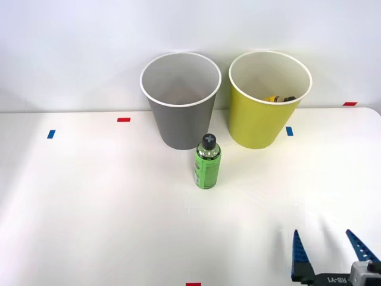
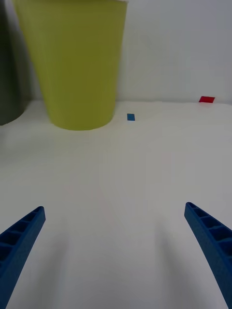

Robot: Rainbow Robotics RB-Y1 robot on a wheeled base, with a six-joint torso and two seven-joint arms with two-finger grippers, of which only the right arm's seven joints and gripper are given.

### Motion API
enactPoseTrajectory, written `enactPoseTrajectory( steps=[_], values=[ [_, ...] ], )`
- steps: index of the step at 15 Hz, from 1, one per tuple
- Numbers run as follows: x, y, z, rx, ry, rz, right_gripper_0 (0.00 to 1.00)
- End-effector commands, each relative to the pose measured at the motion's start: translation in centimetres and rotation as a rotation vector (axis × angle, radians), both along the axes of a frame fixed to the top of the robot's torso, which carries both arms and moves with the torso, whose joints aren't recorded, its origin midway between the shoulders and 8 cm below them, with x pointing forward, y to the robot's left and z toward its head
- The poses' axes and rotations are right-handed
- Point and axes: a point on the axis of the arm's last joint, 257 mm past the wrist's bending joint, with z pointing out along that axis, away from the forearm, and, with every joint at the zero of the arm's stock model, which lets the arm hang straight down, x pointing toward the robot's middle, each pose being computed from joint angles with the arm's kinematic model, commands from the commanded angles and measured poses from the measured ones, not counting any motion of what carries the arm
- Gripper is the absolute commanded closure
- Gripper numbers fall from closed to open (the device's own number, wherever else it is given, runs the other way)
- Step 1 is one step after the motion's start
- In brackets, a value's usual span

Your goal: Put cans in the gray bin, plastic bottles in the light green bin

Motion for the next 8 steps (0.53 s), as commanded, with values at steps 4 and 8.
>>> enactPoseTrajectory(
  steps=[4,8],
  values=[
    [-1.8,2.3,-0.3,0.071,0.002,0.031,0.0],
    [-2.5,3.6,0.0,0.101,-0.07,0.067,0.0]
  ],
)
